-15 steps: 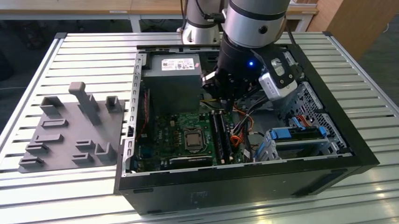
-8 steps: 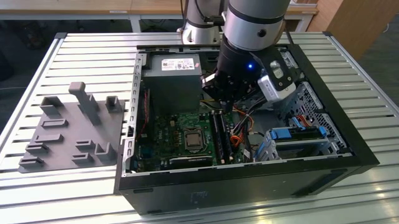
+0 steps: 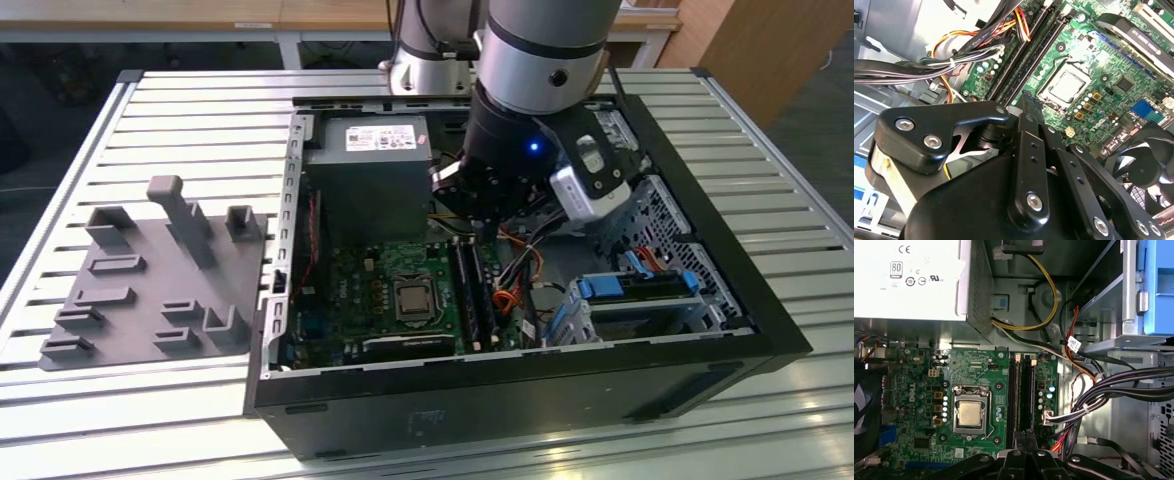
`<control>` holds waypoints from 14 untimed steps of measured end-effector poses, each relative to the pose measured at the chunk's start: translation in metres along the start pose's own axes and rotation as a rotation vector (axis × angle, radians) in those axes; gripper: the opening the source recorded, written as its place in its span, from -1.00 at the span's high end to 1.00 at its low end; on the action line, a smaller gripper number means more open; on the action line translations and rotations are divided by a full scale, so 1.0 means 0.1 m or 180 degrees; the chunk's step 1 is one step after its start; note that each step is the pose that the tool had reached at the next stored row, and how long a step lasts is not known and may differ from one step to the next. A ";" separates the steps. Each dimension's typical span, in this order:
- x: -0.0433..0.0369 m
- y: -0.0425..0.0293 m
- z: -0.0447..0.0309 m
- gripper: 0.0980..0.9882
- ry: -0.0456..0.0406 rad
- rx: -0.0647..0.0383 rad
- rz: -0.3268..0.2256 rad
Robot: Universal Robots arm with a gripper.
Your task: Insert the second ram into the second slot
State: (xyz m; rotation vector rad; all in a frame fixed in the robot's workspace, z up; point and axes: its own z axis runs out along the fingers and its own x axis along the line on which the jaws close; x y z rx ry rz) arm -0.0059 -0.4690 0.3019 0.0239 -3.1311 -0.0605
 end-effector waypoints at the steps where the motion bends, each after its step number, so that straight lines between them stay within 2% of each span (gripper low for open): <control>1: 0.000 0.000 0.005 0.98 0.0000 0.0000 0.0000; 14: -0.001 -0.003 0.062 0.98 0.0000 0.0000 0.0000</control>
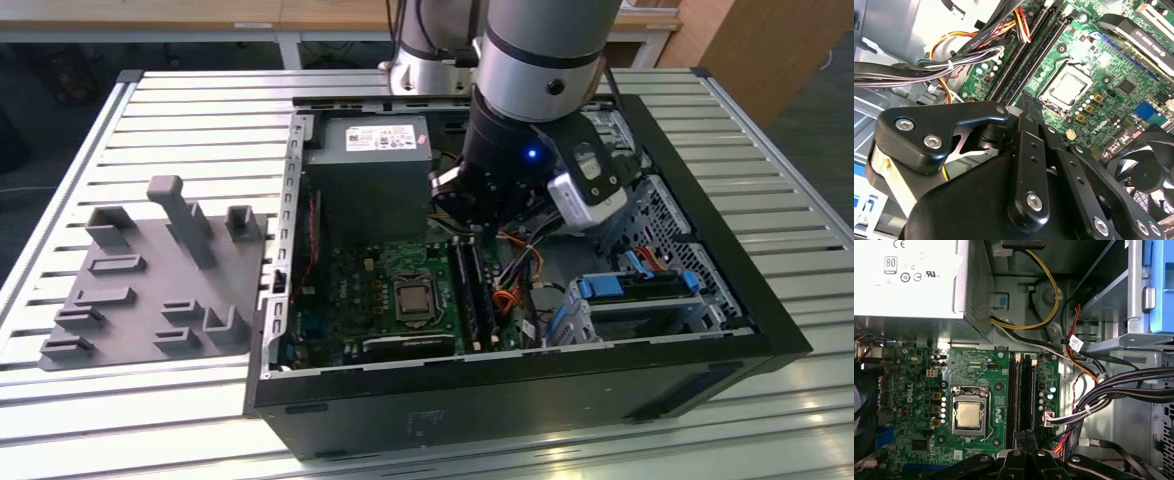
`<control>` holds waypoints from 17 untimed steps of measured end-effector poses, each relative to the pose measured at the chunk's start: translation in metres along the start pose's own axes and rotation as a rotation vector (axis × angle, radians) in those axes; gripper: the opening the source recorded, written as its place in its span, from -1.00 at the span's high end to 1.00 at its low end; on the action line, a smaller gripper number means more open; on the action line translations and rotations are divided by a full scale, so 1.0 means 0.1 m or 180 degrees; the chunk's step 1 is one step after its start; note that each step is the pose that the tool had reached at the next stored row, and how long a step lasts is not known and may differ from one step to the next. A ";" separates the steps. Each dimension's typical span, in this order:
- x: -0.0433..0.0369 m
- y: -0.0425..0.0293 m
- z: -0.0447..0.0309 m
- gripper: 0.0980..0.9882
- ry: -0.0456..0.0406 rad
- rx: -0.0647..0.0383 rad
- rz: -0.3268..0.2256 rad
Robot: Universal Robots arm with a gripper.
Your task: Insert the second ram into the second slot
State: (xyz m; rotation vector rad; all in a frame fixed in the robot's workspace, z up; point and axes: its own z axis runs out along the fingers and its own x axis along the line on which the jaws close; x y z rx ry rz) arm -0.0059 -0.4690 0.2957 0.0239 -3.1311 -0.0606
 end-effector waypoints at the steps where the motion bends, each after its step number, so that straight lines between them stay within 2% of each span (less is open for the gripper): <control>1: 0.000 0.000 0.005 0.98 0.0000 0.0000 0.0000; 17: -0.001 -0.003 0.067 0.98 0.0000 0.0001 0.0000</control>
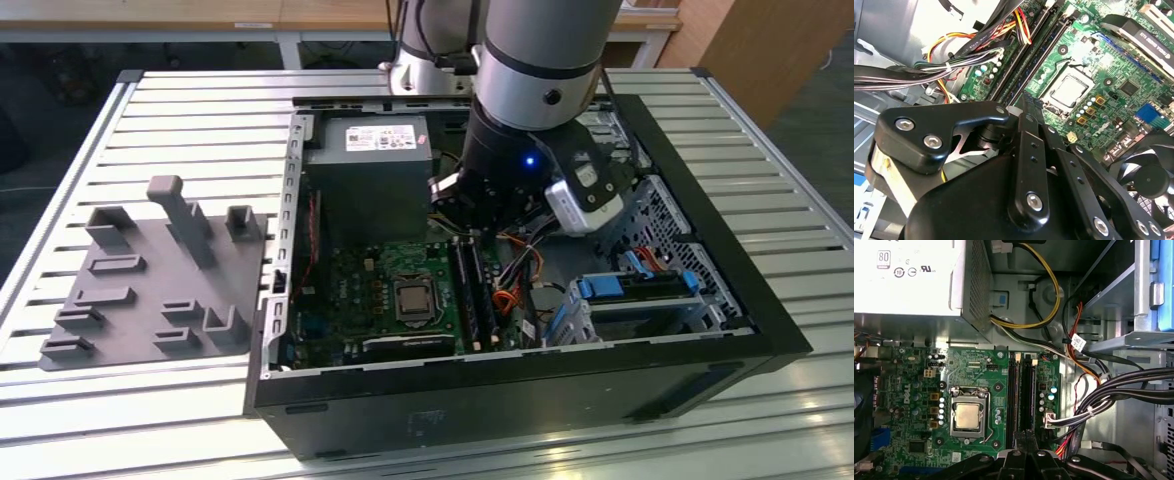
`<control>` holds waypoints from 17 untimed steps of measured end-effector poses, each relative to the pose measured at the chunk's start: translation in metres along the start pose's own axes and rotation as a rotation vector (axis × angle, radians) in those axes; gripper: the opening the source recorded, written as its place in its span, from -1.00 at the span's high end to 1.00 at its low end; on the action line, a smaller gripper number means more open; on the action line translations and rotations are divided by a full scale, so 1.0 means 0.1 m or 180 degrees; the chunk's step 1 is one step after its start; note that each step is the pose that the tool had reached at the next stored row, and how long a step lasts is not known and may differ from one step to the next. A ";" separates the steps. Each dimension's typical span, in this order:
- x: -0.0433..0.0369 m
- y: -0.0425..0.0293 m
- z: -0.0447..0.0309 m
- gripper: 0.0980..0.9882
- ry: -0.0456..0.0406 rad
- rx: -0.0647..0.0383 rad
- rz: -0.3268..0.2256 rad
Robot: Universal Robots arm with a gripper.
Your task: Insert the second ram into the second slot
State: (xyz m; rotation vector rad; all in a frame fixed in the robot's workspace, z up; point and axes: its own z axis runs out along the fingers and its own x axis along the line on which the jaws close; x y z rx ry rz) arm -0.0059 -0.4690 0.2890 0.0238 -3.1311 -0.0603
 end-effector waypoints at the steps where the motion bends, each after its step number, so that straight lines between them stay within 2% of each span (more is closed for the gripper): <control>1: -0.001 -0.005 0.138 0.98 0.0000 0.0000 0.0000; 17: -0.002 -0.008 0.194 0.98 0.0000 0.0000 0.0000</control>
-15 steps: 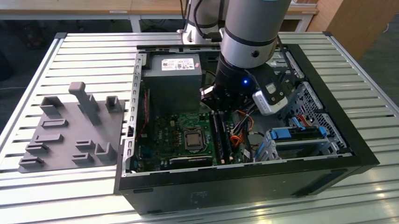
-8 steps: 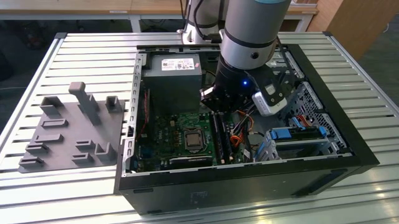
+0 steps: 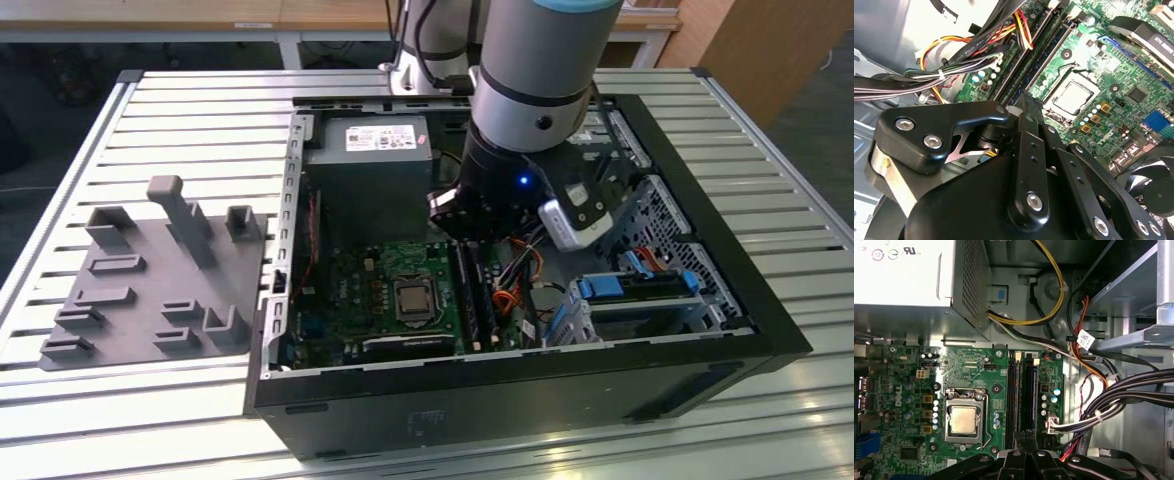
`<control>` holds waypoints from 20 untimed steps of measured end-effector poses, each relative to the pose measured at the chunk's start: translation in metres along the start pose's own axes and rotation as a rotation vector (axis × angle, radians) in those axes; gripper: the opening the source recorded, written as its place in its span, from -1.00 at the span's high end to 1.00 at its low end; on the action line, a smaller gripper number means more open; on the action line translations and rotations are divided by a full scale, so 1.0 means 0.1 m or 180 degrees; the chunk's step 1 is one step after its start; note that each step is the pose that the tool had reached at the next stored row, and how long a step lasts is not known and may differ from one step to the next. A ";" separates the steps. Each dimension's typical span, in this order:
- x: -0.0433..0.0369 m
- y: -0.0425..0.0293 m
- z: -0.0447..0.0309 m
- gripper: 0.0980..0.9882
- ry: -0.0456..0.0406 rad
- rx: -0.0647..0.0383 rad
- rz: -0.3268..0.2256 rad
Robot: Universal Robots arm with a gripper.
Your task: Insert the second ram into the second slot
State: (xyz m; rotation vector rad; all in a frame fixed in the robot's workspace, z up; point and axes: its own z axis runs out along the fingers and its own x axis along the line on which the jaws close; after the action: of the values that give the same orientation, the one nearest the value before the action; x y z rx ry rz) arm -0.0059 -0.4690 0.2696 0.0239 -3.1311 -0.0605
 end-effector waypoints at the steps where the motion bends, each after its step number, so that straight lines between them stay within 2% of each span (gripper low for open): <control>1: 0.000 0.000 0.004 0.98 0.0000 0.0000 0.0000; 20: -0.001 -0.003 0.071 0.98 0.0000 0.0000 0.0000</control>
State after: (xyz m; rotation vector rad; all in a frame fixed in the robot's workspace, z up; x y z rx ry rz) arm -0.0059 -0.4690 0.2626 0.0238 -3.1311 -0.0605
